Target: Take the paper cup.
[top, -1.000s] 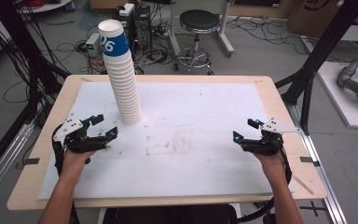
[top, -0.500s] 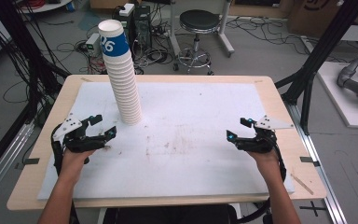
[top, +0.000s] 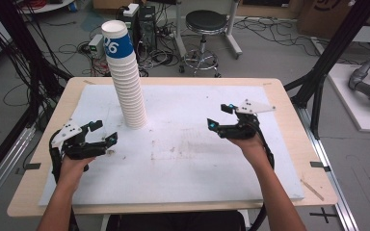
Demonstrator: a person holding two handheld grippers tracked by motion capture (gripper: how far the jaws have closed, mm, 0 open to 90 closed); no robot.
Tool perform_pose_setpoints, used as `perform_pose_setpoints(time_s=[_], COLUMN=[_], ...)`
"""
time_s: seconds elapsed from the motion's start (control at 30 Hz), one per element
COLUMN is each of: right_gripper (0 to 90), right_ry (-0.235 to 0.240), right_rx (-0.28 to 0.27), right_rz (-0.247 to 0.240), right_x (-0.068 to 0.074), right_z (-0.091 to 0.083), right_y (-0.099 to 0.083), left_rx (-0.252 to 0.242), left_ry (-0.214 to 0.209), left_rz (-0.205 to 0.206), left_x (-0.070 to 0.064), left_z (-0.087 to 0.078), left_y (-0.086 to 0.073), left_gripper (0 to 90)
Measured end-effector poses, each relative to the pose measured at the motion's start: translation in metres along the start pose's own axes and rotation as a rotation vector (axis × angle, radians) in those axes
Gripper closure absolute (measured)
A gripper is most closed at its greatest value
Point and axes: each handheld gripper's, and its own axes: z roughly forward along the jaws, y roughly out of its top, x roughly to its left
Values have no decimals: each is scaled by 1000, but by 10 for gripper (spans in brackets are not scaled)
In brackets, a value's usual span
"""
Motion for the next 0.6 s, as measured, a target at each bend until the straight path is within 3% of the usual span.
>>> perform_pose_setpoints(time_s=[0.07,0.3,0.6], right_gripper=[200,200,200], right_ry=[48,130,182], right_rx=[-3,-14,-38], right_rz=[4,-55,-56], right_x=[1,11,23], right_z=[11,46,96], right_y=[13,59,101], left_rx=[5,3,2], left_ry=[2,18,19], left_rz=[2,-1,-7], left_x=[1,5,8], left_z=[0,-4,-5], left_y=[-1,-1,-3], left_gripper=[176,176,176])
